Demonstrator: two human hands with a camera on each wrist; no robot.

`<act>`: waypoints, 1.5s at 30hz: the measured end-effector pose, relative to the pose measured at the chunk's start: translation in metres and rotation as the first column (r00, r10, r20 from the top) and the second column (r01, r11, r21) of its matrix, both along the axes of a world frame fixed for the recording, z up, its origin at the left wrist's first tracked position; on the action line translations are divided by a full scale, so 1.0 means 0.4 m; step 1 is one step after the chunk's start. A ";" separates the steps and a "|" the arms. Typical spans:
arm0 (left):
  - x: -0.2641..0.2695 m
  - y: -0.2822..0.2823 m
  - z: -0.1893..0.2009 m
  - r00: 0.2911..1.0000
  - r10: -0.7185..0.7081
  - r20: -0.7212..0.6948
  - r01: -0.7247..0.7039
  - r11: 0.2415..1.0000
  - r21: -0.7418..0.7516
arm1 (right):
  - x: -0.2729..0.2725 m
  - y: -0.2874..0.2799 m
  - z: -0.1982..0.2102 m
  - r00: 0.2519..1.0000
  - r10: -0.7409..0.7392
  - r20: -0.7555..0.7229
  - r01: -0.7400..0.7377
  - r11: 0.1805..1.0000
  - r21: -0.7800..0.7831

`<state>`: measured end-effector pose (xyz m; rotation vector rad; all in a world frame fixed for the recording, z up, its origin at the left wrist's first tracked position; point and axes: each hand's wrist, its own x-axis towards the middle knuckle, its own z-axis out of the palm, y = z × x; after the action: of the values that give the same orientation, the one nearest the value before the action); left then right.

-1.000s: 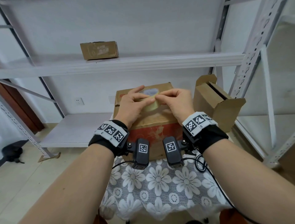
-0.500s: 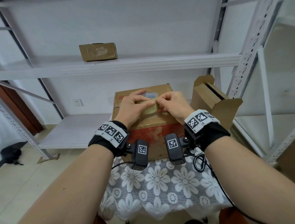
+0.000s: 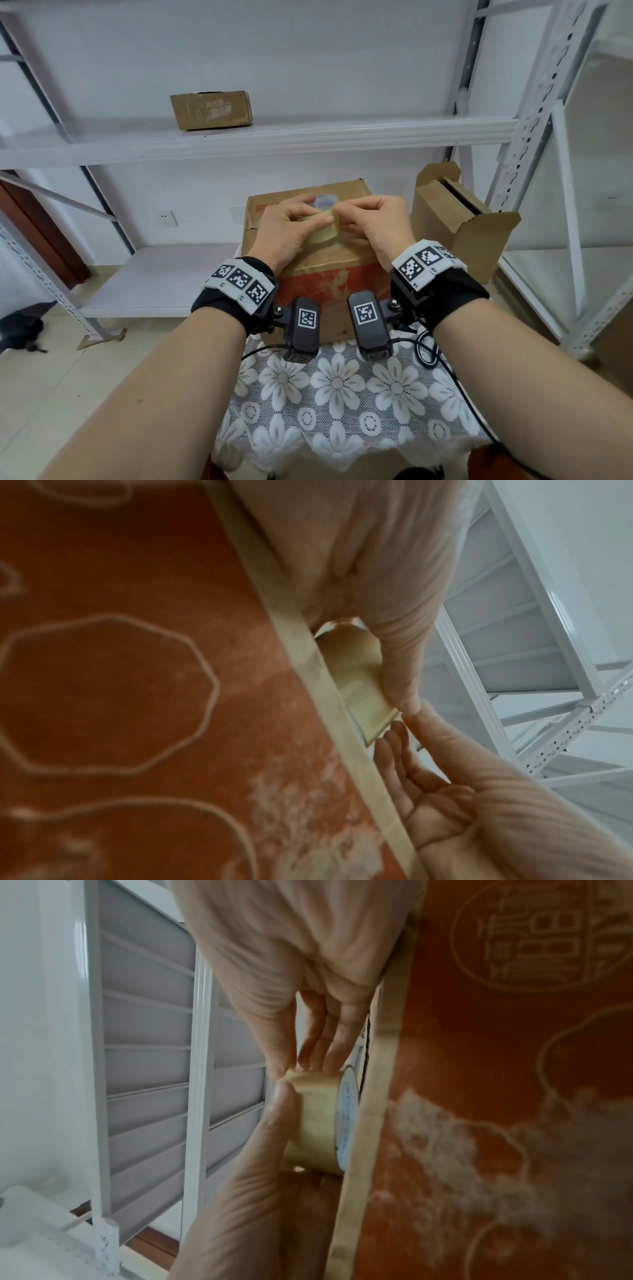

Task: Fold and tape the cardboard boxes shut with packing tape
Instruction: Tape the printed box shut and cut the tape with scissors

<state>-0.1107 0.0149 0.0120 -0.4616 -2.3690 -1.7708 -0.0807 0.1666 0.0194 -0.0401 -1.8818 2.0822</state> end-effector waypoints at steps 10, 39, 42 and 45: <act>0.003 0.002 0.002 1.000 -0.001 0.002 0.001 1.000 -0.019 | -0.020 -0.004 -0.003 0.997 0.018 0.078 -0.026 0.995 0.101; 0.017 0.015 0.011 1.000 0.002 0.020 -0.002 1.000 -0.028 | -0.027 -0.009 -0.026 0.977 -0.210 0.040 0.196 0.953 0.230; 0.017 0.013 0.009 1.000 -0.003 0.014 0.003 1.000 -0.027 | -0.019 -0.006 -0.020 0.985 -0.163 0.059 0.146 0.963 0.227; 0.019 0.012 0.010 1.000 -0.005 0.020 0.006 1.000 -0.012 | -0.017 -0.008 -0.015 0.994 -0.081 0.079 0.057 0.961 0.272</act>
<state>-0.1032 0.0196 0.0161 -0.4542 -2.3958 -1.7728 -0.0877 0.1635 0.0133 -0.1343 -2.1686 1.7891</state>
